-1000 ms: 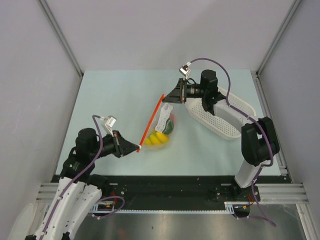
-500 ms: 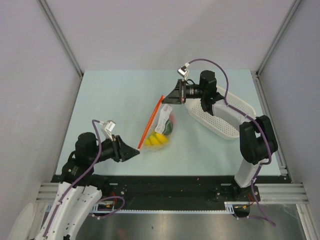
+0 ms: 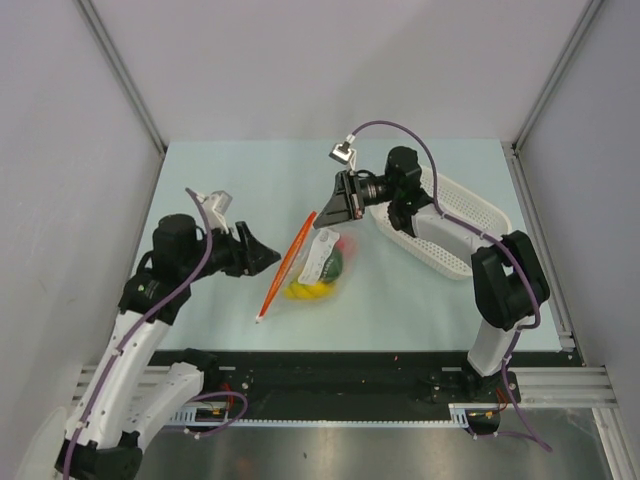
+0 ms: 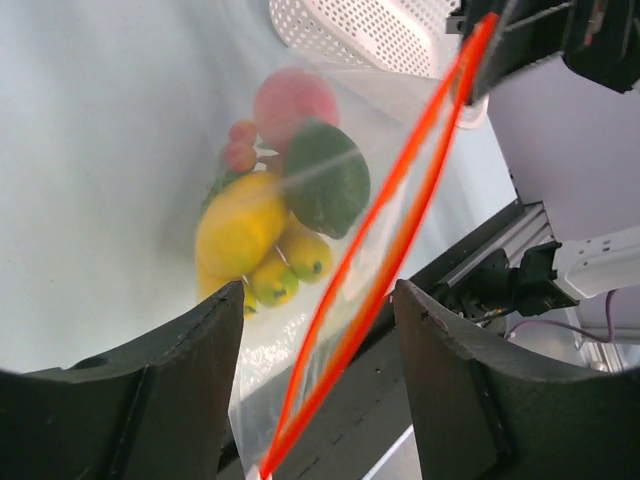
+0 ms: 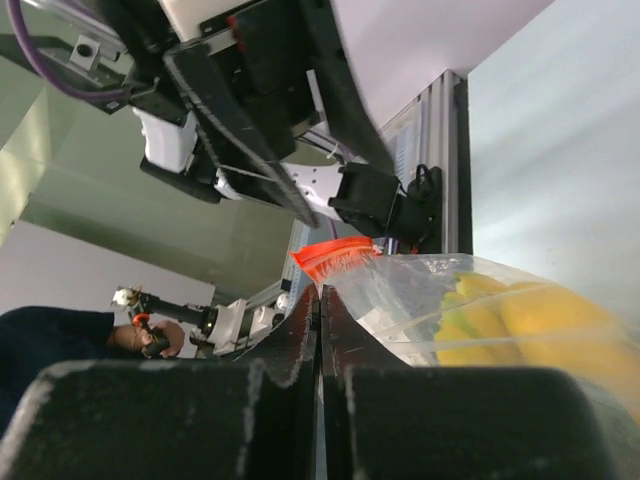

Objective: Open the zip-top bag and remove the fake food

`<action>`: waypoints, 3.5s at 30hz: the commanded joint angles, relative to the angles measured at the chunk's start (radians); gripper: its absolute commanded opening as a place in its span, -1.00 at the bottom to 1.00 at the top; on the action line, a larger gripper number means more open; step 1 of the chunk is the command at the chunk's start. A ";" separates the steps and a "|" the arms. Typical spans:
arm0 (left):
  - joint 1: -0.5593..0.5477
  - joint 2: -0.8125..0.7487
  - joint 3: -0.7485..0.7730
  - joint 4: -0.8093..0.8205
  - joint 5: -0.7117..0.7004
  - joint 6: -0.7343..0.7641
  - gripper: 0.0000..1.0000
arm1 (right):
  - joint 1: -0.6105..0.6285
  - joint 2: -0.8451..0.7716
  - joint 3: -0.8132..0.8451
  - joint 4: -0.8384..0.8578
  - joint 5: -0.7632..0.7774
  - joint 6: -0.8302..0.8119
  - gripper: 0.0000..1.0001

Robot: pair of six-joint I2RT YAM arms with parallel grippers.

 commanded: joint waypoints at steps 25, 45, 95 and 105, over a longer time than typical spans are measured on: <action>0.006 0.077 -0.019 0.043 -0.060 0.010 -1.00 | 0.017 -0.045 0.028 -0.401 0.210 -0.278 -0.95; -0.015 -0.004 -0.095 0.121 -0.185 -0.263 -1.00 | 0.258 -0.258 0.127 -1.014 0.948 -0.424 0.45; -0.129 0.119 -0.193 0.291 -0.072 -0.426 -1.00 | 0.442 0.059 -0.046 -0.735 0.836 -0.189 0.18; -0.175 0.111 -0.216 0.298 -0.089 -0.461 -1.00 | 0.450 0.113 -0.078 -0.615 0.812 -0.071 0.18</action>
